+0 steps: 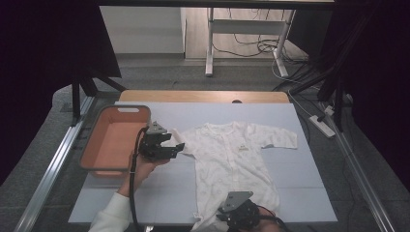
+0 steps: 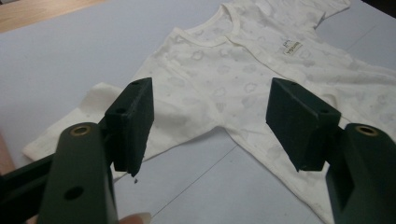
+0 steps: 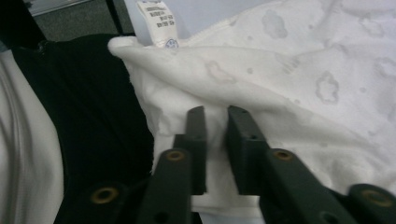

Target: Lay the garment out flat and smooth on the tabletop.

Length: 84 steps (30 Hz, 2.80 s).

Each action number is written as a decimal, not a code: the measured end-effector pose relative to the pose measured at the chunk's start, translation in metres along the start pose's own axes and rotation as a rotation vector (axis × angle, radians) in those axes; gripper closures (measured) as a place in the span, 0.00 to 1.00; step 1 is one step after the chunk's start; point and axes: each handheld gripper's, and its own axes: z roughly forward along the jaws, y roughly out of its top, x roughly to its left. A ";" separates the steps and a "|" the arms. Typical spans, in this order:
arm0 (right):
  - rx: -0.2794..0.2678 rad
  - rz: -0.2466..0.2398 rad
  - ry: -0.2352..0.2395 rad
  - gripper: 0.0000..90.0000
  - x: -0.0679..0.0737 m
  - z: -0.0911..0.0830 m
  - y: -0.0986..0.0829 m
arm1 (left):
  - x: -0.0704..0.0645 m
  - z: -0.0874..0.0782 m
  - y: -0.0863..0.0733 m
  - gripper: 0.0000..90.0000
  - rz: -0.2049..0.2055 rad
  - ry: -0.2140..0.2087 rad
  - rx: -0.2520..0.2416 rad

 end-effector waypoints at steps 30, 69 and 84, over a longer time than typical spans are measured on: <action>-0.192 0.191 -0.148 0.54 -0.031 -0.048 -0.024 | 0.002 -0.002 -0.001 0.37 0.003 0.005 0.001; -0.122 0.569 -0.512 0.49 -0.242 -0.053 -0.054 | -0.002 0.005 -0.002 0.36 0.016 0.000 0.017; -0.061 0.572 -0.518 0.98 -0.252 -0.052 -0.065 | 0.001 0.001 -0.002 0.36 0.009 0.011 0.006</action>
